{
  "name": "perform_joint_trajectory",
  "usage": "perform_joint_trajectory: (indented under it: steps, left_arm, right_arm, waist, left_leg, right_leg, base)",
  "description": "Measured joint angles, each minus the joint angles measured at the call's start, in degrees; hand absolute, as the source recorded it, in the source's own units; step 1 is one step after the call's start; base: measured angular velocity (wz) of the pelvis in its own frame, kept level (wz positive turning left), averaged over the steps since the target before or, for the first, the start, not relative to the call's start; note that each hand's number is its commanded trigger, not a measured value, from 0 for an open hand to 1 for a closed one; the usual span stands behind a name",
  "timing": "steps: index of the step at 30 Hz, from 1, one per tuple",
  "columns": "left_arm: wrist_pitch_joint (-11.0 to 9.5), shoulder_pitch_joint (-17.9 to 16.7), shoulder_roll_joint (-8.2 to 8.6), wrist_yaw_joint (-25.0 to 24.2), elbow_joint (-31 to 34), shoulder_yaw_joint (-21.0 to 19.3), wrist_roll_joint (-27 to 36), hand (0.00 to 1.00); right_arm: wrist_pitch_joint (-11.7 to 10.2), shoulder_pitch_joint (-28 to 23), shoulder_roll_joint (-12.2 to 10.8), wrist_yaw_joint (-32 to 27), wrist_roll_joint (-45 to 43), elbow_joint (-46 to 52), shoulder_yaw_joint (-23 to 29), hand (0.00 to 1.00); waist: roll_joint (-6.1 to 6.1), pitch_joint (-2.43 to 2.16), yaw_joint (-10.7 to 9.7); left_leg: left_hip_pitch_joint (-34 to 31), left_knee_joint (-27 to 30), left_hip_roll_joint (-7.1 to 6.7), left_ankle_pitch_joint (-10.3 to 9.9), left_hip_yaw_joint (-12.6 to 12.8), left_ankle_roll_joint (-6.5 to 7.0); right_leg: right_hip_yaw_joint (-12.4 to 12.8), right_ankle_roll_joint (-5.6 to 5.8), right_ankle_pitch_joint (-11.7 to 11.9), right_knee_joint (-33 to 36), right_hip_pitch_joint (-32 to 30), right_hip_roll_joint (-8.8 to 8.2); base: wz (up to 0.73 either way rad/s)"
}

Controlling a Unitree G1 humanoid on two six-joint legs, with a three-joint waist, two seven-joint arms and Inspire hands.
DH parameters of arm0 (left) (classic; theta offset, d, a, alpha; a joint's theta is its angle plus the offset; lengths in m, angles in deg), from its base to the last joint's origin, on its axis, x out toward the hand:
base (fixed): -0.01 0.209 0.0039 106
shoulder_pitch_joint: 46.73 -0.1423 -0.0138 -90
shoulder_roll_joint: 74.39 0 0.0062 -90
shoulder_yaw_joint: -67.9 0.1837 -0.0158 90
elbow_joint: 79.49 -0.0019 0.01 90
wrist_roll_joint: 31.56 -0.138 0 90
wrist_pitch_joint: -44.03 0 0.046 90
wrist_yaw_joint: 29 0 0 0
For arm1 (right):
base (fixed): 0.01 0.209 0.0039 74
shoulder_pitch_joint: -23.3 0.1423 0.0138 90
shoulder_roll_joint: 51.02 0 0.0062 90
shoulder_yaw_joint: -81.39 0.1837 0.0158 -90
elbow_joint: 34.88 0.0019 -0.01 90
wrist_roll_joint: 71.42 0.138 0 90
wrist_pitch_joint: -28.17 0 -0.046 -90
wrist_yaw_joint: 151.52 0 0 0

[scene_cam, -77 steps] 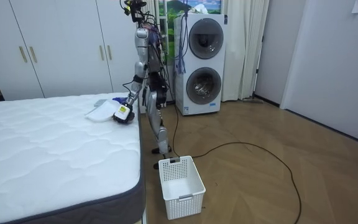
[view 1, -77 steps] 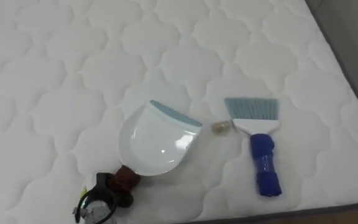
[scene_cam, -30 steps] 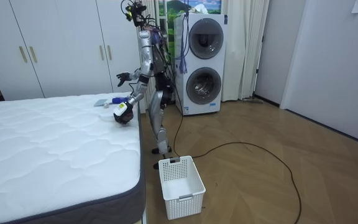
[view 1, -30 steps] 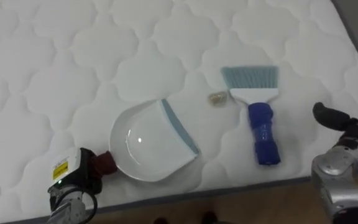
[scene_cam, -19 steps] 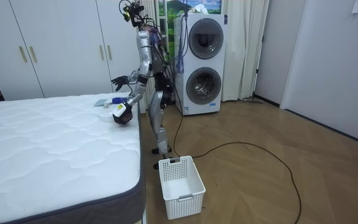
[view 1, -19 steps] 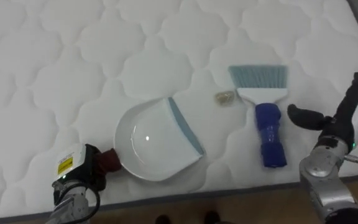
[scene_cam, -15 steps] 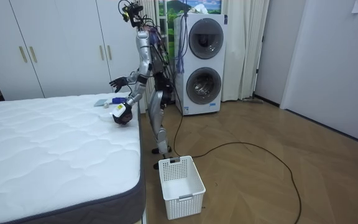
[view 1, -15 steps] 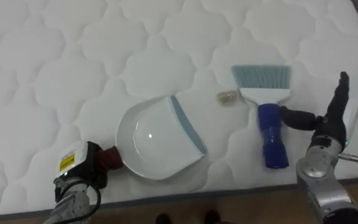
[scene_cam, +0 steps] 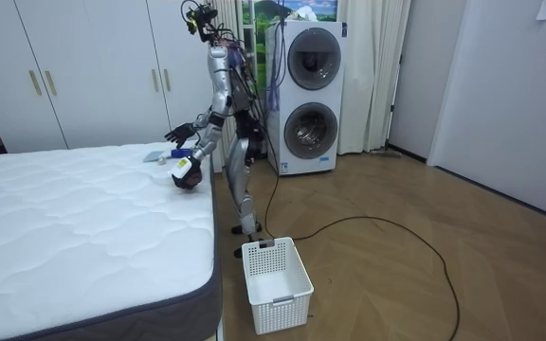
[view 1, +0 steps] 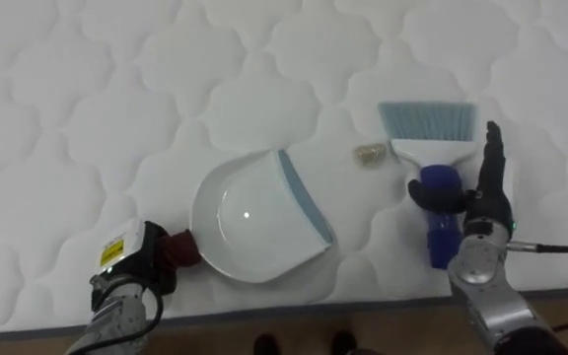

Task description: Clean bed

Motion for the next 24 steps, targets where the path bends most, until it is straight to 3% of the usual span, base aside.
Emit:
perform_joint_trajectory:
  steps: [8, 24]
  left_arm:
    - [0.3, 0.38, 0.31, -0.37, -0.03, 0.01, 0.23, 1.0]
    - [0.19, 0.57, 0.31, -0.46, -0.05, 0.36, 1.13, 1.0]
  right_arm:
    - [-0.03, 0.82, -0.01, 0.36, 0.42, -5.18, 0.01, 0.0]
    - [0.71, 0.88, -0.01, 5.7, 1.19, -13.51, -0.38, 0.0]
  waist:
    - [0.8, 0.67, -0.05]
    - [0.91, 0.58, -0.23]
  left_leg:
    - [-0.47, 0.48, 0.09, -0.04, 0.06, 0.06]
    - [-1.16, 1.68, 0.13, -0.03, 0.2, 0.06]
  right_leg:
    - [-0.11, -0.18, -0.2, 0.2, -0.49, -0.09]
    - [-0.15, -0.13, -0.44, 1.05, -0.85, -0.25]
  base:
    - [0.0]
    - [0.0]
